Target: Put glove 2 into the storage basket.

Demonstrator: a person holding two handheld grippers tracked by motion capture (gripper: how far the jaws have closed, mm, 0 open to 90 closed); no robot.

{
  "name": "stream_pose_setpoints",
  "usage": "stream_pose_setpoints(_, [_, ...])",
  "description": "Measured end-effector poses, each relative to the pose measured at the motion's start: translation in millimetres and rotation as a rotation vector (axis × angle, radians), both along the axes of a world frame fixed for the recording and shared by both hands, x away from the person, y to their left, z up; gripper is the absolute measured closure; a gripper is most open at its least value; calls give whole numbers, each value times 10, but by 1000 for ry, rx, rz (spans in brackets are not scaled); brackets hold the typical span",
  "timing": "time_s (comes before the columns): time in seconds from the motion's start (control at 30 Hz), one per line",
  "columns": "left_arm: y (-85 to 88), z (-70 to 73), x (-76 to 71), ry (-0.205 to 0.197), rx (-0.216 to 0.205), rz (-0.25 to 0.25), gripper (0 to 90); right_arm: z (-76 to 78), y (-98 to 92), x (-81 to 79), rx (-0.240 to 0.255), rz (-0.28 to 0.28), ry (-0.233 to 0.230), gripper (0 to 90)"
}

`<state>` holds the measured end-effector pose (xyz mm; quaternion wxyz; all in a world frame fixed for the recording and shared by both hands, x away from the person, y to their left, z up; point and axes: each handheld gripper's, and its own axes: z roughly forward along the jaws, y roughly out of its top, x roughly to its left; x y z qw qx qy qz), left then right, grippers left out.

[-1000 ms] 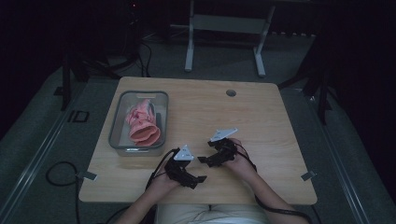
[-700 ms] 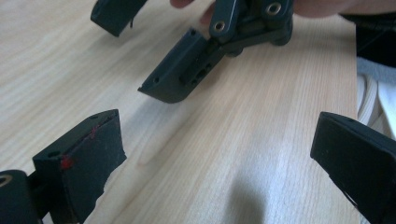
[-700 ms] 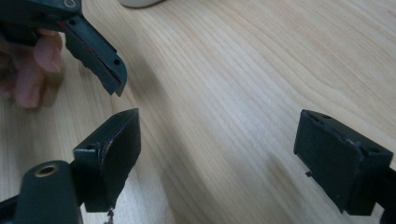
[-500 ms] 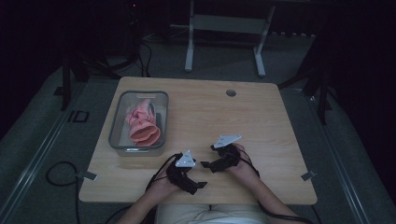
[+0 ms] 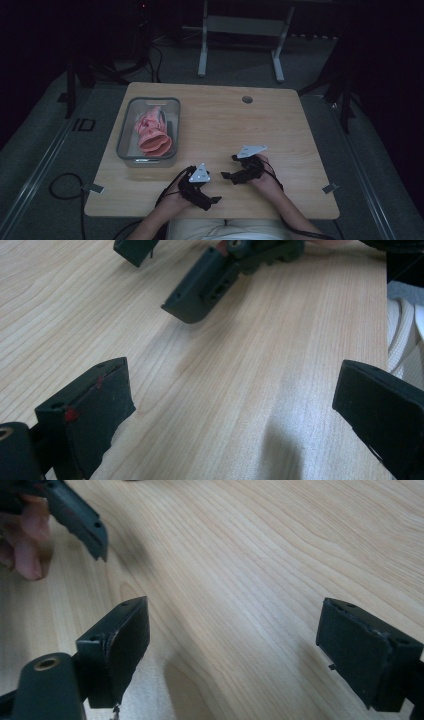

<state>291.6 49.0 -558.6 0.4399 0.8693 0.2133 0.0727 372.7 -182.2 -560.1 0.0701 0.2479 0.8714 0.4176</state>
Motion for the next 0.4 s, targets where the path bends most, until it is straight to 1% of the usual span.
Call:
stream_pose_setpoints(0.13, [0, 6, -4, 3, -5, -4, 21, -3, -11, 1, 9, 1, -7, 145])
stream_pose_setpoints(0.2, [1, 10, -3, -2, -6, 1, 21, -1, -9, -2, 13, 4, -9, 145])
stream_pose_setpoints(0.33, [1, 18, -7, 0, -6, -5, 21, -8, -3, 0, 6, 5, -8, 145])
stream_pose_setpoints(0.4, [2, 18, -10, -4, 0, -5, 21, -10, -2, 3, 2, 3, -10, 145])
